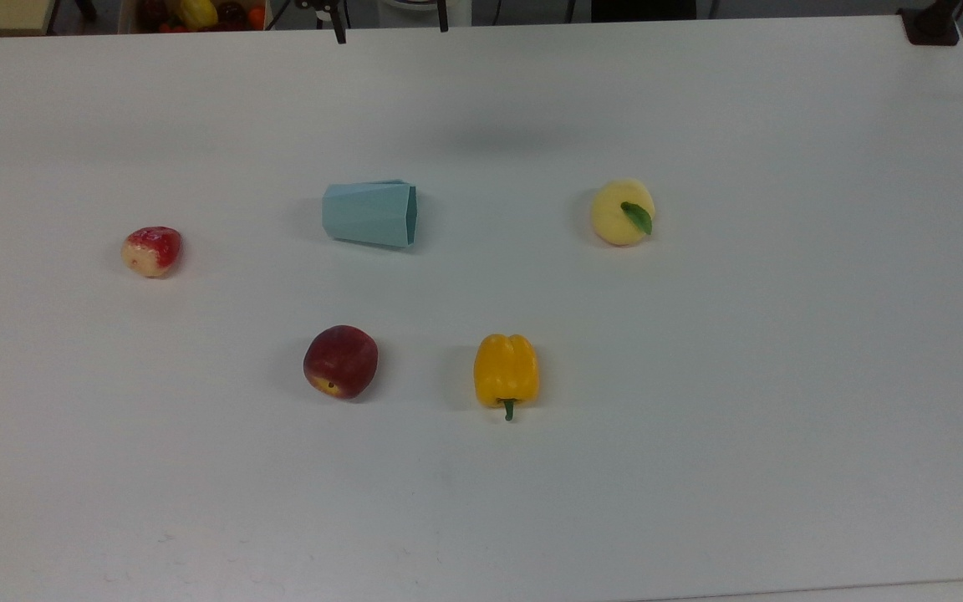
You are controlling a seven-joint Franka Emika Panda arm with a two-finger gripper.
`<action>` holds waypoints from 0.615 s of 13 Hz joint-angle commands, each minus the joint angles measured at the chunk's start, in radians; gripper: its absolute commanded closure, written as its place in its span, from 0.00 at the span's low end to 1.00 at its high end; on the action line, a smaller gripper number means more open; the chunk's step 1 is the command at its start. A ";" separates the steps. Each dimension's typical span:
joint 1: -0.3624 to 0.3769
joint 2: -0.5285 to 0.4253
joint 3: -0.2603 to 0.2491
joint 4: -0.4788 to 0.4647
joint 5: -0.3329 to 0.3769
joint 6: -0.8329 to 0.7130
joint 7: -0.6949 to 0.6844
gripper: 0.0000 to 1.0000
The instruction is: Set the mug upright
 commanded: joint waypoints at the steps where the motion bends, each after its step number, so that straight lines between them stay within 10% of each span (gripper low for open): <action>1: 0.017 -0.014 -0.011 -0.017 -0.001 0.011 -0.019 0.00; 8: 0.040 0.021 0.085 -0.017 -0.183 0.017 0.208 0.00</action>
